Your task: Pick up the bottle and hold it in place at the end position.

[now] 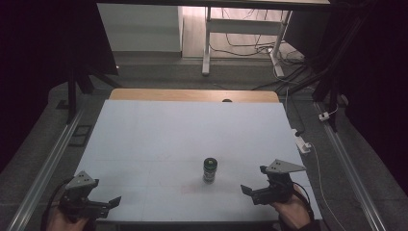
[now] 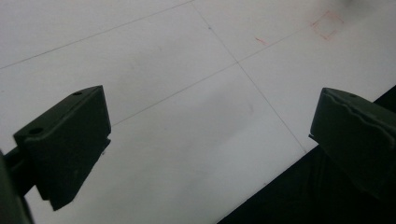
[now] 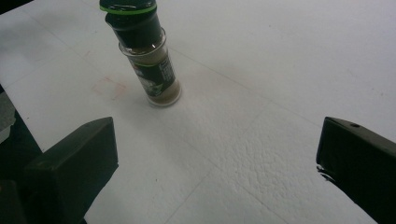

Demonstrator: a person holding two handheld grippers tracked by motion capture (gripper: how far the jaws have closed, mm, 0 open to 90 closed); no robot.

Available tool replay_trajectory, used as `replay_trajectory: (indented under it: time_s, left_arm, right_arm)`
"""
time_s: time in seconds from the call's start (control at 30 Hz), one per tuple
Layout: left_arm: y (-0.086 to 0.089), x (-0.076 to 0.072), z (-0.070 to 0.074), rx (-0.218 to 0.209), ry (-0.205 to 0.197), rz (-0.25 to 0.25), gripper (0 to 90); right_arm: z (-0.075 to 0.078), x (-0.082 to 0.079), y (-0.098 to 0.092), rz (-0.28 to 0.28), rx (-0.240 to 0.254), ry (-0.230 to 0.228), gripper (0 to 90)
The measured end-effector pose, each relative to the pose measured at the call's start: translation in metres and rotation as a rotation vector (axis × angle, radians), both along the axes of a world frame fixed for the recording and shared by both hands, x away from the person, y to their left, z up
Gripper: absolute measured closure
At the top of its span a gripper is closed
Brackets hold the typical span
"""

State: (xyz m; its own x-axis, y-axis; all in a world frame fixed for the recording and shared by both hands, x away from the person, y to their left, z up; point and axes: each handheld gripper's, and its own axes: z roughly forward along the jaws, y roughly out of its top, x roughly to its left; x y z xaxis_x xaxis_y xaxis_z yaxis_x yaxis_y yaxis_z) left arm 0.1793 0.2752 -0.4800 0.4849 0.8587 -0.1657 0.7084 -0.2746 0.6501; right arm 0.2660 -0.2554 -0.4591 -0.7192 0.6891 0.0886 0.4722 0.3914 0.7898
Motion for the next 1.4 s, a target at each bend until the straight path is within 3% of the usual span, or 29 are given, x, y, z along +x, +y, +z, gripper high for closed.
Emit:
replay_trajectory:
  time_s: [0.2,0.37,0.8,1.03,1.4]
  left_arm:
    - [-0.001,0.001,0.000,0.004,0.007,-0.001,0.1]
    - [-0.002,0.002,0.001,-0.006,-0.013,-0.006,0.1]
    - [-0.002,0.003,0.000,-0.009,0.001,-0.015,0.2]
    - [-0.002,0.003,0.000,-0.010,0.003,-0.016,0.2]
    - [-0.001,0.004,-0.001,-0.015,0.007,-0.017,0.2]
  right_arm:
    - [-0.004,0.004,0.005,0.030,0.022,0.006,0.0]
    - [-0.009,0.008,0.010,0.051,0.007,0.030,0.0]
    - [-0.014,0.020,0.028,0.106,0.020,0.063,0.0]
    - [-0.017,0.024,0.039,0.101,0.001,0.052,0.0]
    - [-0.030,0.034,0.063,0.157,-0.059,0.061,0.0]
